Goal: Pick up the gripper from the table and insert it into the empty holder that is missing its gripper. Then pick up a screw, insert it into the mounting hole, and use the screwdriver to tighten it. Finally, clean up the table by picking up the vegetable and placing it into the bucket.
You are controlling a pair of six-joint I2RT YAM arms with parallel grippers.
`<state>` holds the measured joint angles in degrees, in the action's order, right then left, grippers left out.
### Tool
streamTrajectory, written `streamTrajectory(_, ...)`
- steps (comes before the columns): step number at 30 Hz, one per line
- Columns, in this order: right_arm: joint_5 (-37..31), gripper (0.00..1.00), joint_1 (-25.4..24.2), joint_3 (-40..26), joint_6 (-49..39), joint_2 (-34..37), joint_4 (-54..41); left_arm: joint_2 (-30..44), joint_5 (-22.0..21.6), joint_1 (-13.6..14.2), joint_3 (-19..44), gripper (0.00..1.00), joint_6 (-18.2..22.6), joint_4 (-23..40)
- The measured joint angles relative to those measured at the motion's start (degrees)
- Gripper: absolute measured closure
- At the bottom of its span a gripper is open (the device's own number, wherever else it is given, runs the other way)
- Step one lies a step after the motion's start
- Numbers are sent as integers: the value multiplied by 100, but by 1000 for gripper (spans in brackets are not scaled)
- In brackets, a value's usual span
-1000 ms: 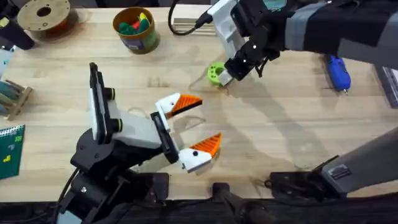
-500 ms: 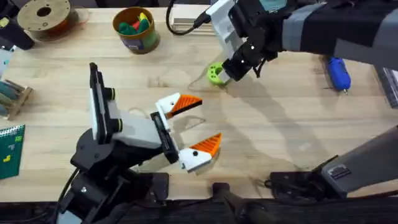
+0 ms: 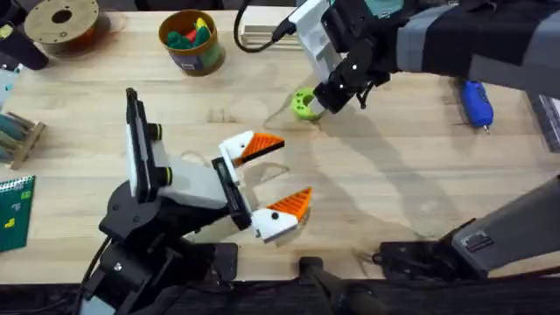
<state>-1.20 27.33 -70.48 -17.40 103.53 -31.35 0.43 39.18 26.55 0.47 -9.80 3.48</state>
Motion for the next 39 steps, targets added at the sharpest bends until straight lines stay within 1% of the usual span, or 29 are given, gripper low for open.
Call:
streamTrajectory(11, -8, 811, 0, -9, 1, 0, -59, 0, 0, 0, 0, 15, 0, 1)
streamTrajectory(15, -4, 888, 4, -11, -1, 0, -75, 0, 0, 0, 0, 15, 0, 0)
streamTrajectory(17, 16, 949, 4, -15, -1, 0, -83, 0, 0, 0, 0, 15, 0, -1)
streamTrajectory(19, 27, 988, 15, -15, 2, 0, -81, 0, 1, 0, 0, 15, 0, -1)
streamTrajectory(31, 32, 993, 15, -22, -1, -46, -165, -1, 0, 0, 0, 16, 6, -1)
streamTrajectory(32, 16, 993, 15, -26, -1, -87, -235, 0, 0, 0, 0, 16, 11, -1)
streamTrajectory(33, -8, 993, 13, -26, -1, -432, -384, 0, 1, 0, 0, 15, 15, -1)
streamTrajectory(39, 2, 994, 13, -49, 3, -1298, -574, 0, 0, 0, 0, 15, 17, -1)
